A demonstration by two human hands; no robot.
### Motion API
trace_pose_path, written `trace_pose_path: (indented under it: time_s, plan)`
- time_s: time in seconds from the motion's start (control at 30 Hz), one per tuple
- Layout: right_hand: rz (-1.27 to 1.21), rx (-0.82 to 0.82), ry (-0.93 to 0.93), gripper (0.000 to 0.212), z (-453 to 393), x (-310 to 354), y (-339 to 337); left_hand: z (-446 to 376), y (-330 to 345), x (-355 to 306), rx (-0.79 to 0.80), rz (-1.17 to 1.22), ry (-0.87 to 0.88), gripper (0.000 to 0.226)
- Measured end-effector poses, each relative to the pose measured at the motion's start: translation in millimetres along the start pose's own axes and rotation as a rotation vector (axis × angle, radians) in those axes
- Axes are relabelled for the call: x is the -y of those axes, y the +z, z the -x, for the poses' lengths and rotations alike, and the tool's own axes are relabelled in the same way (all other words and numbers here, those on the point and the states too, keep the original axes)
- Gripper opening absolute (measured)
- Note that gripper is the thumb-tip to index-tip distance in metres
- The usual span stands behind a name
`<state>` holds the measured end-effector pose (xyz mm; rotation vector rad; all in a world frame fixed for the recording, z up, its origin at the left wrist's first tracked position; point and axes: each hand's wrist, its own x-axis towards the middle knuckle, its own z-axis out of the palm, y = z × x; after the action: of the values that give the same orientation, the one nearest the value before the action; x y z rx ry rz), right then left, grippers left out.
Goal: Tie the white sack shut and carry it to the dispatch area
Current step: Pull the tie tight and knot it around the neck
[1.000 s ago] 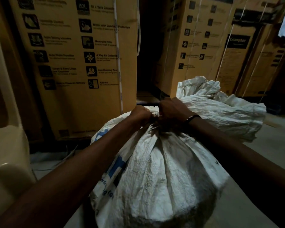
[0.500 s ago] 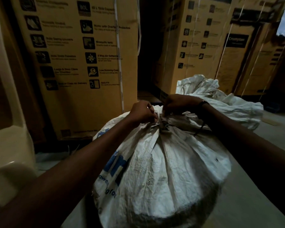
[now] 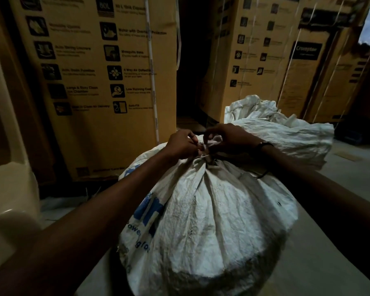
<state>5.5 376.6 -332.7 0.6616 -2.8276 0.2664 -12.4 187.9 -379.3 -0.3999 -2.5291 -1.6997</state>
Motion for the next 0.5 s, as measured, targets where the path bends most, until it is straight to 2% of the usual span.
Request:
trace_pose_path:
  time_s: [0.3,0.5]
  plan:
    - [-0.009,-0.123,-0.046,0.015,4,-10,10,0,3,0,-0.001,0.008,0.016,0.036]
    - [-0.139,-0.332,-0.021,0.013,7,-11,25,-3,1,4,0.021,0.040,0.002,0.034]
